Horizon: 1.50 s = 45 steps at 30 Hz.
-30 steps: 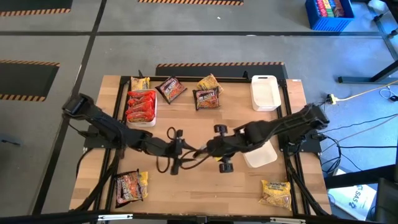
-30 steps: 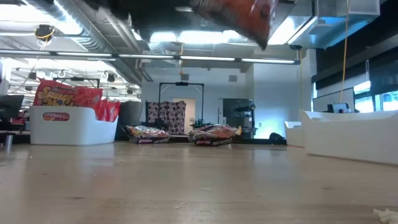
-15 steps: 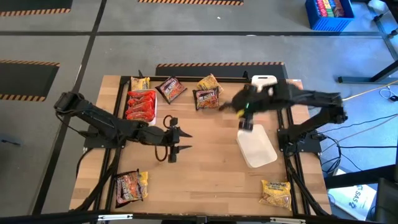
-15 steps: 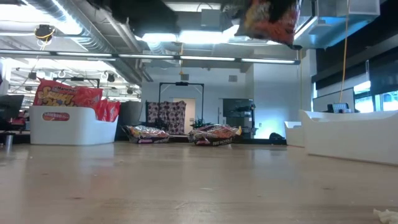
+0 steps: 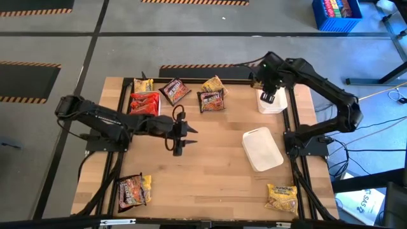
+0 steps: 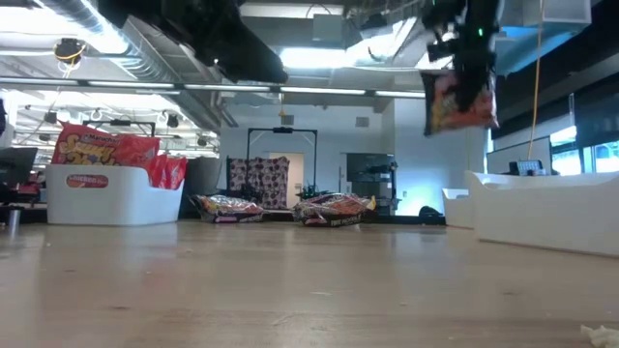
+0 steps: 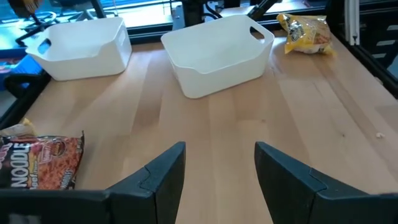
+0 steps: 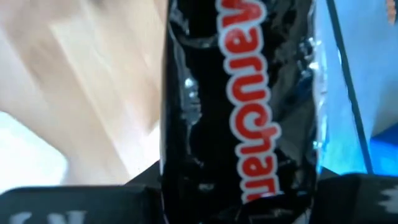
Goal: Sort Maruchan noodles
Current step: Put the bottom center black noodle into the top right white bin
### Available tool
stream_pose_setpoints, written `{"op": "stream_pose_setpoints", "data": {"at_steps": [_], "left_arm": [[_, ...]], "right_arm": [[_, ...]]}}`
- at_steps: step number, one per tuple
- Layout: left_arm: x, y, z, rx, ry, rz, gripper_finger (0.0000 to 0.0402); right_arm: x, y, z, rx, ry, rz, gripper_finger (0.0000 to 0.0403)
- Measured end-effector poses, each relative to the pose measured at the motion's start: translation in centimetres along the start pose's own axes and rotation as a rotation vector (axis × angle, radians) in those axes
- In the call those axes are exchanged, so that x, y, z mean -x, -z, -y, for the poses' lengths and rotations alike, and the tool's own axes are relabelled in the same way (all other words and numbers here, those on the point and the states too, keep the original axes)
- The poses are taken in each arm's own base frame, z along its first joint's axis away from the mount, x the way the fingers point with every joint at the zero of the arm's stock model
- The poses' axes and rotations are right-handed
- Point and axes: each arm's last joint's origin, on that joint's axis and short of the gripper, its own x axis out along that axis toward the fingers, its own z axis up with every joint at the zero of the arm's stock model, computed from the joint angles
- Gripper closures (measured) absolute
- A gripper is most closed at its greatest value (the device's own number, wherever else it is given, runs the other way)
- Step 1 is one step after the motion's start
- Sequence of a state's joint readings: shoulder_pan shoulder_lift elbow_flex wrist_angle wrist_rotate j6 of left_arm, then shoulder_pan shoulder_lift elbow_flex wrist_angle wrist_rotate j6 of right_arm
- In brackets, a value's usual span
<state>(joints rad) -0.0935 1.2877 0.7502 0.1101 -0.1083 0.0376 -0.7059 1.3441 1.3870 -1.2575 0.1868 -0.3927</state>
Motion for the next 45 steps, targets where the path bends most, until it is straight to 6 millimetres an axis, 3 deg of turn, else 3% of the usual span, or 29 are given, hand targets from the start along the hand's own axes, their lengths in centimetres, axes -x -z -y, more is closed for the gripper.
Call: {"op": "stream_pose_setpoints", "data": {"at_steps": [6, 13, 22, 30, 45], "left_arm": [[0.0, 0.1, -0.4, 0.005, 0.014, -0.012, 0.0217], [0.0, 0.1, -0.4, 0.004, 0.014, -0.012, 0.0217], [0.0, 0.1, -0.2, 0.005, 0.019, -0.012, 0.0217], [0.0, 0.1, 0.1, -0.001, 0.030, -0.011, 0.0217], [0.0, 0.1, 0.1, -0.002, 0.025, -0.011, 0.0216]], "right_arm": [[-4.0, 2.1, 2.2, -0.043, 0.032, -0.075, 0.0274], [-7.8, 4.1, 3.0, -0.077, 0.046, -0.229, 0.0274], [-12.5, 3.6, 3.2, -0.063, 0.000, -0.320, 0.0274], [-13.7, 2.9, 3.1, -0.060, -0.121, -0.224, 0.0274], [-14.9, 1.3, 4.5, 0.063, -0.051, -0.047, 0.0274]]}}
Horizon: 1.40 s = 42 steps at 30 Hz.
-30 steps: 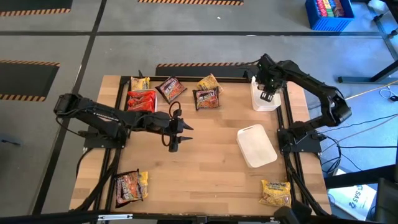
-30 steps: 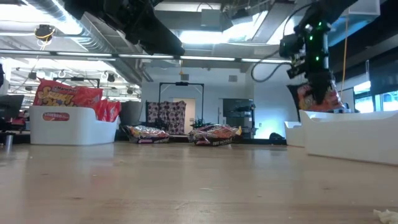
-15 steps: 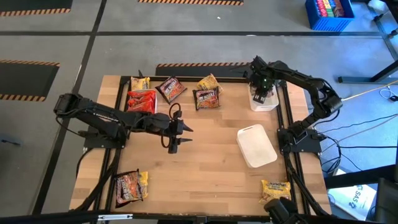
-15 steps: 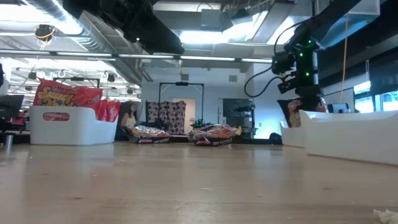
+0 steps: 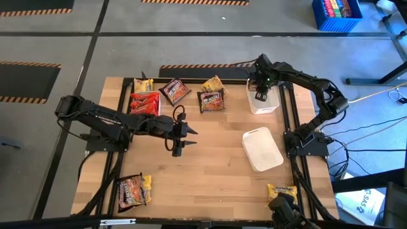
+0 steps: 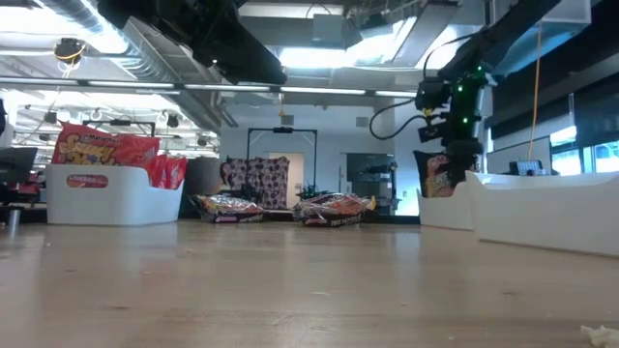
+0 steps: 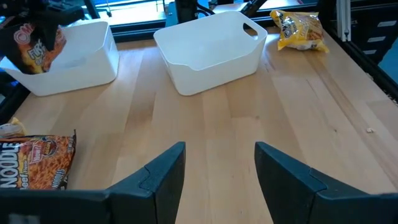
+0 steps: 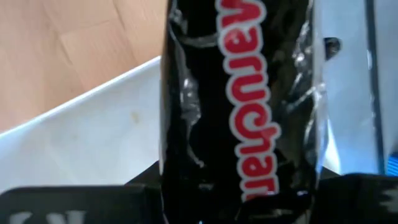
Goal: Sort Maruchan noodles
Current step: Put the bottom center black noodle into the top right white bin
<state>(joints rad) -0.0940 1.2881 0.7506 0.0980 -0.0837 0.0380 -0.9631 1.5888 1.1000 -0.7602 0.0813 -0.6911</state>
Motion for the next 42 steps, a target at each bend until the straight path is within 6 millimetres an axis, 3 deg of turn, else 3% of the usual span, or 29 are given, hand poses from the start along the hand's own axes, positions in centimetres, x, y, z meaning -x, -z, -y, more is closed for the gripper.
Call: {"op": "stream_pose_setpoints", "data": {"at_steps": [6, 13, 23, 34, 37, 42], "left_arm": [[0.0, 0.0, 0.0, 0.000, 0.000, 0.000, 0.0215], [0.0, 0.0, 0.0, -0.017, -0.001, 0.000, 0.0216], [0.0, 0.0, 0.0, -0.025, 0.000, 0.000, 0.0215], [0.0, 0.0, 0.0, -0.028, 0.000, 0.000, 0.0215], [0.0, 0.0, 0.0, -0.028, 0.000, 0.000, 0.0217], [0.0, 0.0, 0.0, -0.027, 0.001, 0.000, 0.0216]], "right_arm": [[-2.1, 0.7, 1.6, -0.137, 0.020, -0.035, 0.0274], [-2.1, 1.1, 2.5, -0.301, 0.081, -0.137, 0.0274], [-2.4, 0.6, 2.6, -0.181, 0.004, -0.077, 0.0274], [-3.7, 0.6, 2.6, -0.183, 0.017, -0.138, 0.0273], [-3.7, 0.6, 2.6, -0.187, 0.020, -0.137, 0.0255], [-3.7, 0.6, 2.8, -0.196, 0.071, -0.159, 0.0191]]}}
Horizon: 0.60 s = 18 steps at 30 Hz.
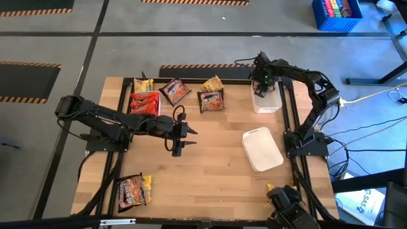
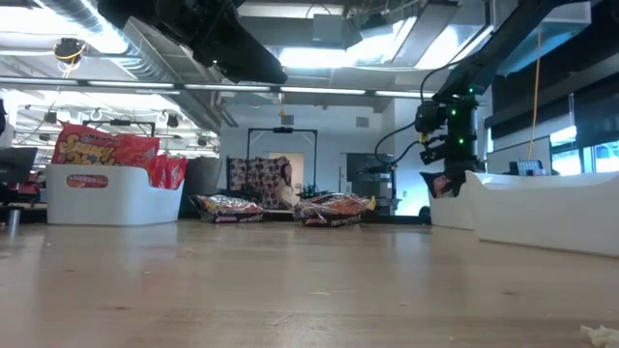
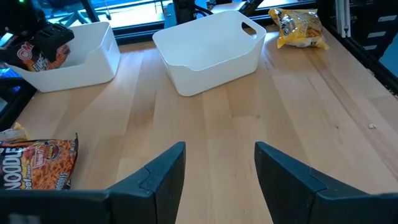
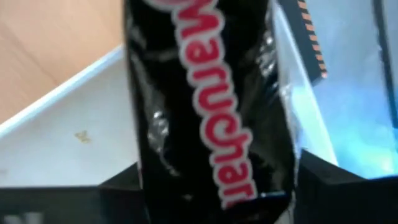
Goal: Sort Maruchan noodles
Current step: Put the bottom center black noodle into the top right white bin
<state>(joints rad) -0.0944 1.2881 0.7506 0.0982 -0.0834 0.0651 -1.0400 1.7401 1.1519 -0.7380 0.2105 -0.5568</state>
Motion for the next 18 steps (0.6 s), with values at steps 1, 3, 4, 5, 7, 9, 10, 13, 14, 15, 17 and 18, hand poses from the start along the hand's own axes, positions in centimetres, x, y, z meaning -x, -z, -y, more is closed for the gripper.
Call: {"op": "stream_pose_setpoints", "data": {"at_steps": [1, 3, 4, 5, 7, 9, 10, 13, 14, 15, 17, 18], "left_arm": [[0.0, 0.0, 0.0, 0.000, 0.000, 0.000, 0.0216], [0.0, 0.0, 0.0, 0.000, 0.000, 0.000, 0.0217], [0.0, 0.0, 0.0, 0.000, 0.000, 0.000, 0.0217], [0.0, 0.0, 0.0, 0.000, 0.000, 0.000, 0.0216], [0.0, 0.0, 0.0, 0.000, 0.000, 0.000, 0.0215], [0.0, 0.0, 0.0, 0.000, 0.000, 0.000, 0.0216], [0.0, 0.0, 0.0, 0.000, 0.000, 0.000, 0.0217], [0.0, 0.0, 0.0, 0.000, 0.000, 0.000, 0.0216], [0.0, 0.0, 0.0, 0.000, 0.000, 0.000, 0.0216], [0.0, 0.0, 0.0, 0.000, 0.000, -0.001, 0.0216], [0.0, 0.0, 0.0, 0.000, 0.000, 0.000, 0.0216], [0.0, 0.0, 0.0, 0.000, 0.001, 0.000, 0.0217]], "right_arm": [[0.0, 0.0, 0.0, -0.003, 0.017, -0.011, 0.0179], [0.0, 0.1, 0.1, -0.006, 0.033, -0.020, 0.0161], [0.0, 0.1, 0.1, -0.009, 0.043, -0.026, 0.0155], [0.0, 0.1, 0.2, -0.016, 0.060, -0.035, 0.0150], [0.1, -0.1, -0.1, -0.021, 0.102, -0.057, 0.0145], [0.2, -0.2, -0.2, -0.013, 0.144, -0.075, 0.0144], [0.3, -0.3, -0.4, -0.006, 0.169, -0.088, 0.0144], [0.5, -0.6, -0.8, 0.023, 0.243, -0.119, 0.0144], [0.6, -0.7, -1.0, 0.033, 0.256, -0.121, 0.0144], [0.6, -0.8, -1.0, 0.040, 0.259, -0.119, 0.0144], [0.6, -0.7, -1.0, 0.055, 0.254, -0.120, 0.0144], [0.6, -0.7, -1.0, 0.057, 0.253, -0.122, 0.0144]]}}
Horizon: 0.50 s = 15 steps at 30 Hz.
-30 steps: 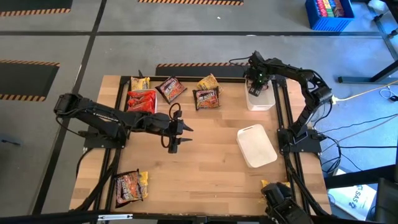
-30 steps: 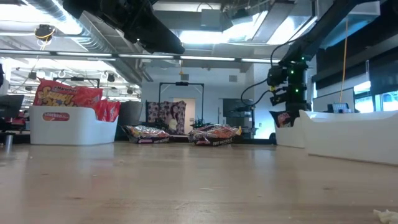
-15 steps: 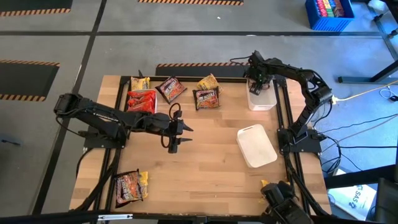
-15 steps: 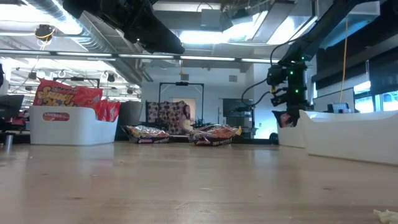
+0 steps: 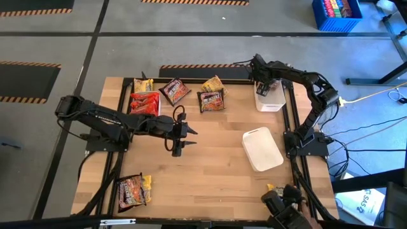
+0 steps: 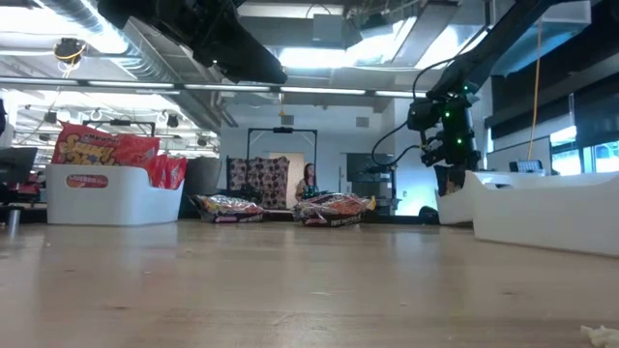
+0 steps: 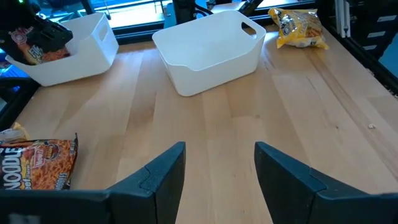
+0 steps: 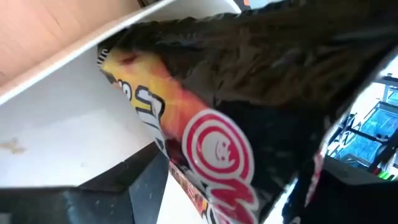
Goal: Sort Maruchan noodles
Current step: Put the bottom center black noodle into the top right white bin
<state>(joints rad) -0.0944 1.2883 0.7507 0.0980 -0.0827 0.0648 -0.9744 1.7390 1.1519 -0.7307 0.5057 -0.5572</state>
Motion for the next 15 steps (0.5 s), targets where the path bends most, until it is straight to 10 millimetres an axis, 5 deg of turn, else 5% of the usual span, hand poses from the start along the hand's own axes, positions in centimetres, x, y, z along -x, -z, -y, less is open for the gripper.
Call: {"op": "stream_pose_setpoints", "data": {"at_steps": [15], "left_arm": [[0.0, 0.0, 0.2, -0.018, 0.052, 0.003, 0.0216]], "right_arm": [[0.6, -0.4, -1.0, 0.112, -0.052, 0.033, 0.0143]]}}
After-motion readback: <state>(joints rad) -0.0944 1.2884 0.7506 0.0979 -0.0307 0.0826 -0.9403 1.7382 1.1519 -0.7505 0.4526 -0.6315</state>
